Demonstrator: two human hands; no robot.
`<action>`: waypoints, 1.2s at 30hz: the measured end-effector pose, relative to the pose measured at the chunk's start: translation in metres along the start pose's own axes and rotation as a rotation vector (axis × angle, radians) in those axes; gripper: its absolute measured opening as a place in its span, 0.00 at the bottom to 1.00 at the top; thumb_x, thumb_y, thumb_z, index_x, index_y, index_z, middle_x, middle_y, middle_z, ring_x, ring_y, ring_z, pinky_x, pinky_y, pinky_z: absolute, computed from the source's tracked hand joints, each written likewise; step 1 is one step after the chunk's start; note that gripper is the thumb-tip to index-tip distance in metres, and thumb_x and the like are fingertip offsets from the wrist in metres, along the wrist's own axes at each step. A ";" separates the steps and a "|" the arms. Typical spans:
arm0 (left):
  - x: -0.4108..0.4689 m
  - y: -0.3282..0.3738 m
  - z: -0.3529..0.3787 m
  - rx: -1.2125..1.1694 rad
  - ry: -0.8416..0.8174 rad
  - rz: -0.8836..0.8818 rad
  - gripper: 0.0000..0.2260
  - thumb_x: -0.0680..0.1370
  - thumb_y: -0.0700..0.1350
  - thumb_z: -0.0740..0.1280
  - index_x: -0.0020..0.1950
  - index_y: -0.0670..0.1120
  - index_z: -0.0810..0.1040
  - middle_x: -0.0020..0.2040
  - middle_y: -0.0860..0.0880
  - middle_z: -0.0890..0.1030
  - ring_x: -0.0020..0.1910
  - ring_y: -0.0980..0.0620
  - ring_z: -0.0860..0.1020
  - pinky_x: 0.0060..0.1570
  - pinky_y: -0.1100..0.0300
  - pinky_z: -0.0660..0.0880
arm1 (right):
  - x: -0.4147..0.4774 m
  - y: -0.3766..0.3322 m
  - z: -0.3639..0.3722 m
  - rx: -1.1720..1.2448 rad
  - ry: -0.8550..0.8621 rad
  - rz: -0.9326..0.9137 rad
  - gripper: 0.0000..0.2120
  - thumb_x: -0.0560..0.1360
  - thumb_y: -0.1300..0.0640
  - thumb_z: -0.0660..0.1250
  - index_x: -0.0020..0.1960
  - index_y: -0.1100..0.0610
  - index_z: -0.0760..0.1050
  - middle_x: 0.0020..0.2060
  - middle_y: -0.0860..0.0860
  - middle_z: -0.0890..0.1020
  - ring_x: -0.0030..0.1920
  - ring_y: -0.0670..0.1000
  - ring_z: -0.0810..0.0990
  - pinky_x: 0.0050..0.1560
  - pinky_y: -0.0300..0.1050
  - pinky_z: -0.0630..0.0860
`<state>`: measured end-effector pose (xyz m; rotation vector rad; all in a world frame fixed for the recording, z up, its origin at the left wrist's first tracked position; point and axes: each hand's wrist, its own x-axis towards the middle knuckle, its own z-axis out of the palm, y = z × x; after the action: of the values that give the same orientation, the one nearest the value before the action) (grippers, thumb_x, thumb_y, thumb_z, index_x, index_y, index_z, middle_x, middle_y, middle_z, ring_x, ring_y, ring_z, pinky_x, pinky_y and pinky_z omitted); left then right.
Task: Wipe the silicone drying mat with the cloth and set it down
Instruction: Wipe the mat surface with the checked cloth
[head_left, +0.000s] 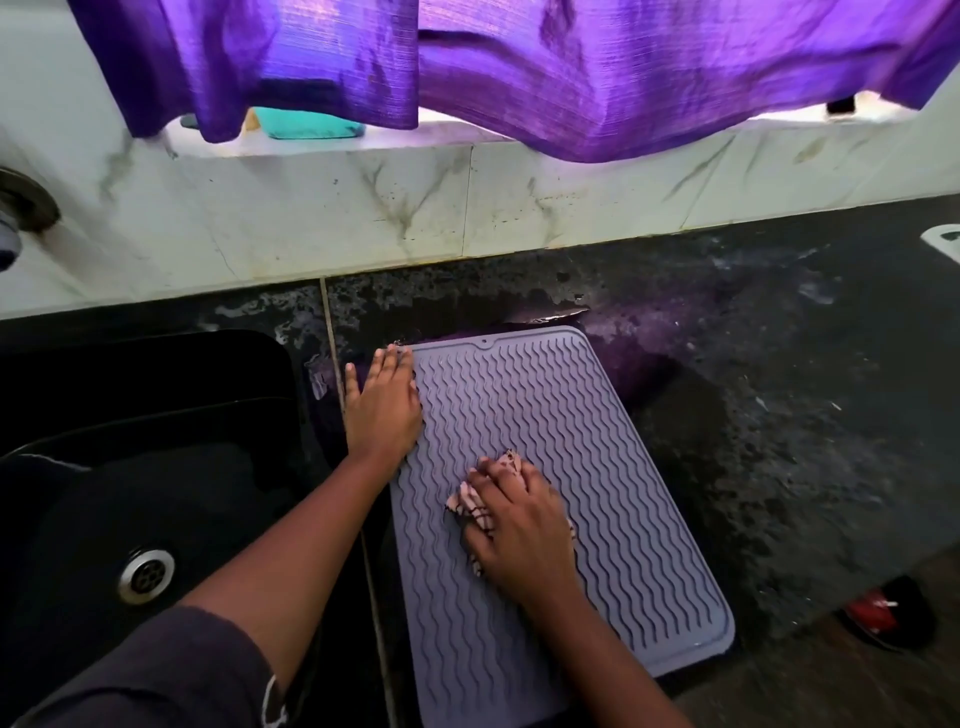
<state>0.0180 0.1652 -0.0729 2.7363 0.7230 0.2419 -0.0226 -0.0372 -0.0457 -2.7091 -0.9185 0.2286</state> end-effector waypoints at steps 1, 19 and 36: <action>-0.006 -0.002 -0.001 0.006 -0.024 0.018 0.23 0.82 0.47 0.50 0.78 0.47 0.55 0.78 0.48 0.56 0.77 0.52 0.51 0.74 0.48 0.40 | 0.003 0.002 -0.001 -0.007 -0.012 -0.013 0.25 0.69 0.42 0.58 0.63 0.50 0.73 0.61 0.48 0.78 0.59 0.57 0.75 0.53 0.56 0.74; -0.038 -0.010 -0.001 0.011 -0.071 0.003 0.23 0.82 0.50 0.48 0.78 0.49 0.54 0.78 0.50 0.55 0.77 0.53 0.51 0.74 0.46 0.42 | 0.007 -0.010 -0.029 0.153 0.000 0.030 0.22 0.77 0.47 0.60 0.69 0.50 0.66 0.67 0.48 0.70 0.65 0.53 0.65 0.61 0.48 0.65; -0.057 -0.011 -0.002 0.057 -0.128 0.204 0.25 0.82 0.55 0.50 0.78 0.51 0.51 0.79 0.49 0.54 0.78 0.50 0.51 0.74 0.47 0.46 | -0.041 -0.007 0.001 -0.005 -0.031 -0.031 0.26 0.72 0.42 0.54 0.67 0.51 0.70 0.65 0.50 0.74 0.63 0.60 0.70 0.59 0.57 0.69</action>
<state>-0.0367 0.1457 -0.0790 2.8495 0.4226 0.0893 -0.0595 -0.0571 -0.0422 -2.7003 -0.9707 0.2625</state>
